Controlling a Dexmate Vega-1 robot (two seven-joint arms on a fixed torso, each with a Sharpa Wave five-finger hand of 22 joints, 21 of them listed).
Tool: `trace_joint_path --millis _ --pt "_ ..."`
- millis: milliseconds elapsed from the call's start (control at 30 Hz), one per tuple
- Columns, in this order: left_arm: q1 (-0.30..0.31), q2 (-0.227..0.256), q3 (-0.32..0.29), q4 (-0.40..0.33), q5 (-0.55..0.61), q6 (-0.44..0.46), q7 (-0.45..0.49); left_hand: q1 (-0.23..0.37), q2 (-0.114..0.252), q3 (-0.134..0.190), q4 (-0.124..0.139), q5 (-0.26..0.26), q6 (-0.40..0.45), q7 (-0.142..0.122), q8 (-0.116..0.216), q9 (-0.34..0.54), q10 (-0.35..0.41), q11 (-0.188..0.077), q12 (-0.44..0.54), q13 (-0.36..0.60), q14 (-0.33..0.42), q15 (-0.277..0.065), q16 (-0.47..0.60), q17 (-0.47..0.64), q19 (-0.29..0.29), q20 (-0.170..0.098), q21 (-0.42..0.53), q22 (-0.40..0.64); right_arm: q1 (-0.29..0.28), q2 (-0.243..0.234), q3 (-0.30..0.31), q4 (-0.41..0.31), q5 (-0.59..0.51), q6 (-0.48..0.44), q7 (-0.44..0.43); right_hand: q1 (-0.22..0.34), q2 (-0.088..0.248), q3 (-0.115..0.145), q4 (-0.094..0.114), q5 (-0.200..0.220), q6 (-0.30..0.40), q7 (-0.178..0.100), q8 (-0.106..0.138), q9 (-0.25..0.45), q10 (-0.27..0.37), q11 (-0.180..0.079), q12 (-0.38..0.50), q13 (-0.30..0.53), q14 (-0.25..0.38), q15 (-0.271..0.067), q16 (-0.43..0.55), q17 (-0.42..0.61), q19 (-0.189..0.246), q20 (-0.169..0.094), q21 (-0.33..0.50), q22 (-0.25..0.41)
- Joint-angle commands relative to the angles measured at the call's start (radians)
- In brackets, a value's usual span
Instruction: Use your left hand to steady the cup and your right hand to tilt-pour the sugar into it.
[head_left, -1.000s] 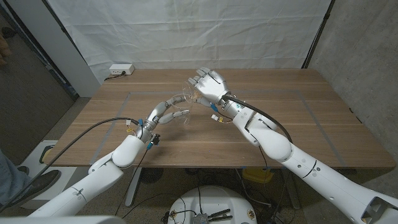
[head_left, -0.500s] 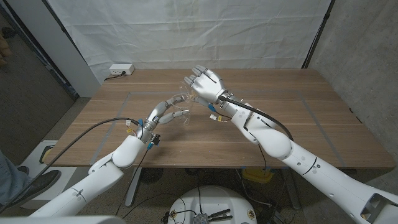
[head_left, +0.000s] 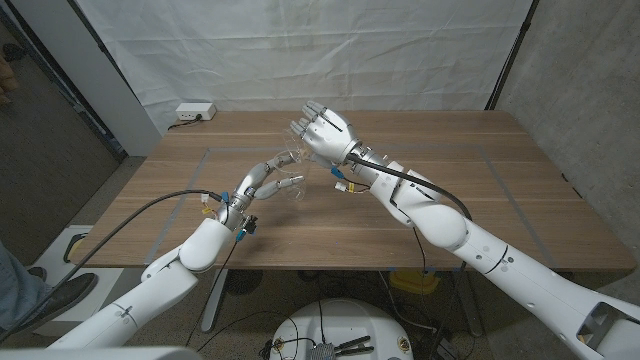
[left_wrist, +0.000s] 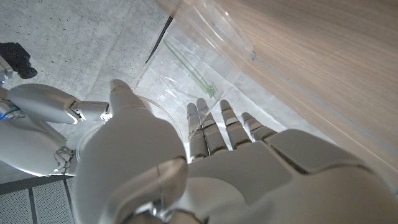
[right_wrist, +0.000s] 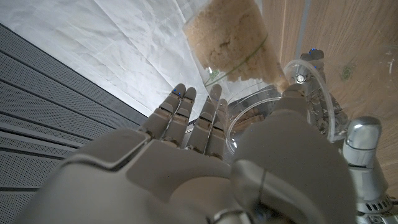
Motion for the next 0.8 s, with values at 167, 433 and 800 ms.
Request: trace_joint_path --millis 167,433,800 --pt "0.026 0.011 -0.023 -0.011 -0.02 -0.007 0.006 0.002 0.008 -0.009 0.002 -0.004 0.015 -0.001 -0.002 0.005 0.012 -0.004 0.0 0.003 0.007 -0.032 -0.001 0.002 0.004 0.003 0.001 0.004 -0.006 -0.016 0.008 0.012 -0.03 -0.011 -0.037 0.007 0.009 0.018 0.003 -0.002 0.068 -0.067 0.001 0.001 0.007 -0.008 -0.004 0.005 0.017 -0.111 -0.002 0.001 0.0 -0.04 -0.003 0.002" --pt "0.018 0.01 -0.02 -0.008 -0.024 -0.006 -0.004 0.002 0.009 -0.011 0.002 -0.004 0.016 0.001 -0.003 0.006 0.013 0.001 -0.001 0.003 0.008 -0.032 -0.002 0.002 0.004 0.001 0.001 0.004 -0.019 0.0 0.014 0.009 -0.005 -0.026 -0.045 0.01 0.009 0.019 0.001 -0.002 0.069 -0.072 0.0 0.001 0.007 -0.012 -0.005 0.005 0.016 -0.114 -0.003 0.0 -0.002 -0.041 -0.003 0.002" --pt "0.019 0.011 -0.023 -0.01 -0.03 -0.003 -0.006 0.003 0.009 -0.014 0.003 -0.004 0.015 0.003 -0.005 0.006 0.011 -0.001 -0.002 0.003 0.008 -0.031 -0.002 0.002 0.004 0.003 0.001 0.004 0.003 -0.038 0.008 -0.011 -0.052 0.008 -0.055 0.016 0.009 0.021 -0.002 -0.002 0.073 -0.081 -0.001 0.001 0.008 -0.017 -0.006 0.005 0.016 -0.119 -0.004 0.0 -0.009 -0.05 -0.005 0.003"
